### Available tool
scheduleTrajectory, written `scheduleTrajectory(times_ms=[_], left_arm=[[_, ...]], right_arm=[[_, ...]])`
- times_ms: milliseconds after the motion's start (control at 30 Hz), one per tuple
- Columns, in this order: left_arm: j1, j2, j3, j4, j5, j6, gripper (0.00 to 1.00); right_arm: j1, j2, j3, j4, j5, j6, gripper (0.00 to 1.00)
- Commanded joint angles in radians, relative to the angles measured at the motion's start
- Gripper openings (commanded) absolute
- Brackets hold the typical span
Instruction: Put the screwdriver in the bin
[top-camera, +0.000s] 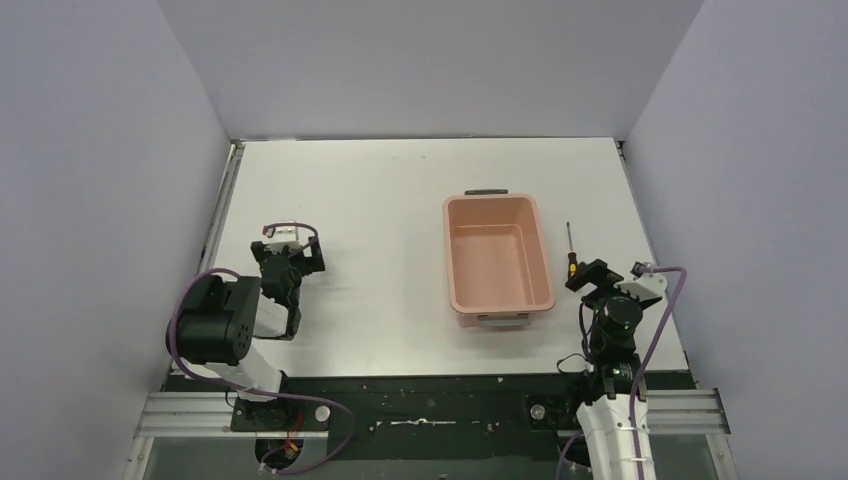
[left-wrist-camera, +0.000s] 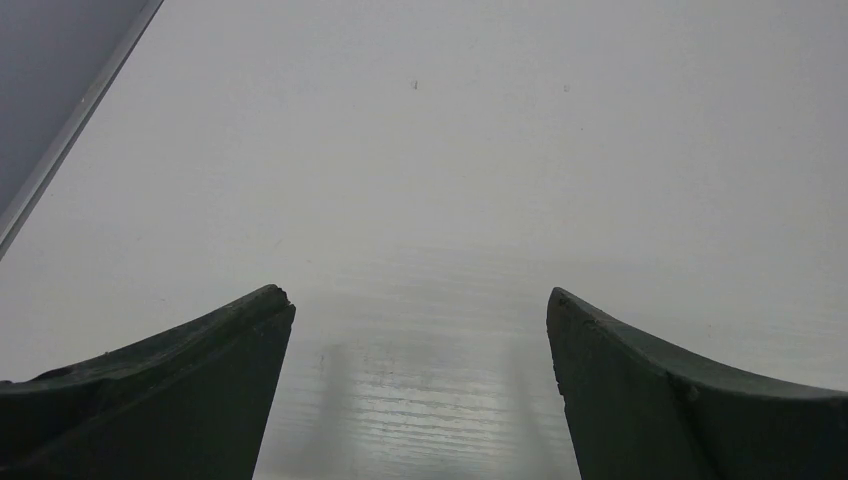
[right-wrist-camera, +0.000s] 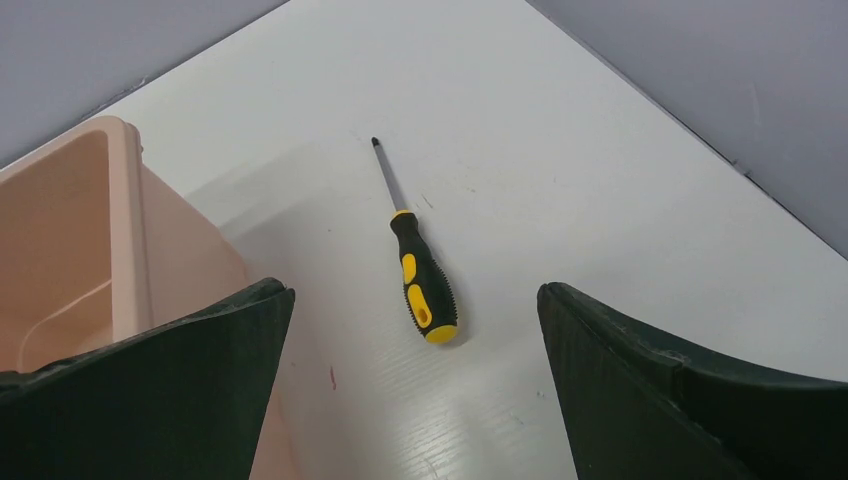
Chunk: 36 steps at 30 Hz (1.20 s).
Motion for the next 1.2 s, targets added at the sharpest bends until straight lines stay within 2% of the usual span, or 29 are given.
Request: scheduleTrajectory(times_ms=[0, 200, 333, 400, 533, 567, 633, 733, 833, 967, 1167], left_arm=[[-0.001, -0.014, 0.007, 0.024, 0.01, 0.008, 0.97], [-0.001, -0.014, 0.007, 0.023, 0.01, 0.007, 0.97], [-0.001, -0.014, 0.007, 0.024, 0.01, 0.008, 0.97], [-0.001, -0.013, 0.007, 0.023, 0.01, 0.007, 0.97], [-0.001, -0.014, 0.007, 0.024, 0.01, 0.007, 0.97], [-0.001, -0.014, 0.007, 0.024, 0.01, 0.007, 0.97], [-0.001, -0.013, 0.007, 0.023, 0.01, 0.007, 0.97], [-0.001, -0.014, 0.007, 0.023, 0.01, 0.007, 0.97], [-0.001, -0.014, 0.007, 0.025, 0.01, 0.007, 0.97], [-0.001, -0.014, 0.007, 0.024, 0.01, 0.007, 0.97], [-0.001, -0.014, 0.007, 0.023, 0.01, 0.007, 0.97]], right_arm=[[-0.003, 0.054, 0.037, 0.079, 0.036, -0.028, 1.0], [-0.003, 0.267, 0.266, 0.035, 0.053, -0.102, 1.0], [-0.004, 0.464, 0.466, -0.05, 0.08, -0.148, 1.0], [-0.008, 0.59, 0.593, -0.115, 0.048, -0.195, 1.0], [-0.038, 0.906, 0.879, -0.342, -0.157, -0.282, 1.0], [-0.042, 0.985, 0.95, -0.437, -0.16, -0.292, 1.0], [-0.043, 1.095, 1.028, -0.516, -0.102, -0.294, 0.99], [-0.046, 1.179, 1.029, -0.517, -0.094, -0.305, 0.96], [-0.047, 1.241, 0.982, -0.479, -0.157, -0.295, 0.92], [-0.048, 1.355, 0.933, -0.454, -0.226, -0.289, 0.78], [-0.049, 1.455, 0.86, -0.377, -0.173, -0.275, 0.67]])
